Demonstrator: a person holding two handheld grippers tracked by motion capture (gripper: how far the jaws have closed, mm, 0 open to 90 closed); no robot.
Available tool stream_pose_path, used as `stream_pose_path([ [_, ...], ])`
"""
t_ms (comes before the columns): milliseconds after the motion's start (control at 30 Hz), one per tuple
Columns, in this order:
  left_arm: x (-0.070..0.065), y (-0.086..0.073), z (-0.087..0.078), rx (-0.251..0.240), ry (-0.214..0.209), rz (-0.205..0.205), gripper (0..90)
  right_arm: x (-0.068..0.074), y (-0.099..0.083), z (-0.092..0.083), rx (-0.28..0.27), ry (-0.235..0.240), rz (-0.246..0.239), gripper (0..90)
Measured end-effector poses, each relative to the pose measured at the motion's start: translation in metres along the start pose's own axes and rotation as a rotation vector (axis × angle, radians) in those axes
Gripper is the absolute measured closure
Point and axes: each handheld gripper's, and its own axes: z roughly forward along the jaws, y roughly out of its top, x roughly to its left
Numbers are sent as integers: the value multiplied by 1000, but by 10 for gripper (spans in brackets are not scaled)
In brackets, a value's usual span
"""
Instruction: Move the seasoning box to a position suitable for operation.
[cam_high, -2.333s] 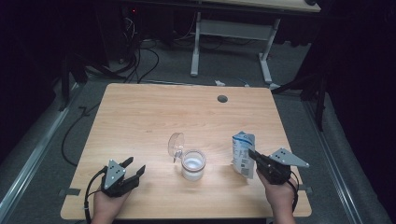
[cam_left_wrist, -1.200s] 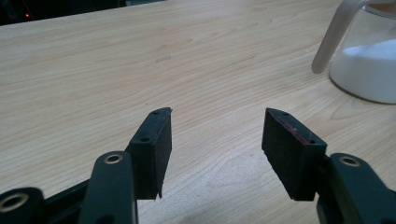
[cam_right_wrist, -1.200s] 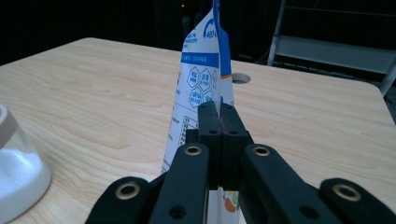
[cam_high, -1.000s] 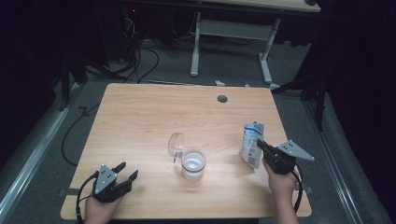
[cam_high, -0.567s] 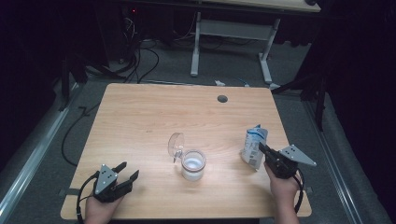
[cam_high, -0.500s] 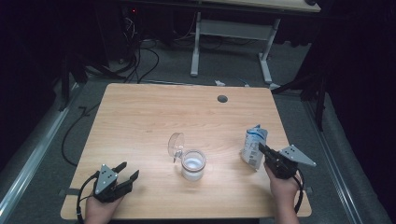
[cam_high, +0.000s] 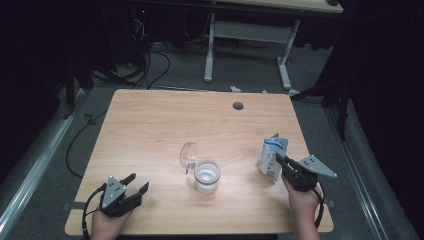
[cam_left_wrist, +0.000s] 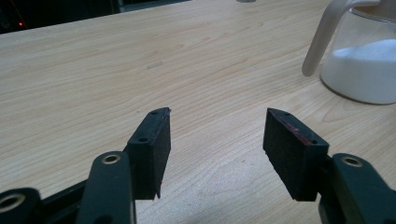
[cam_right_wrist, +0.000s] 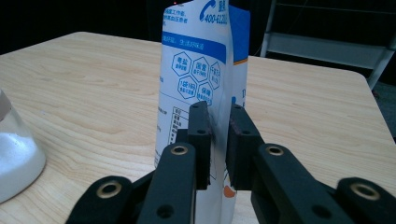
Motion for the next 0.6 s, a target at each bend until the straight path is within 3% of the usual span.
stream_pose_path([
  [600,0,-2,2,22,1,0,420,1,0,4,35,3,22,629],
])
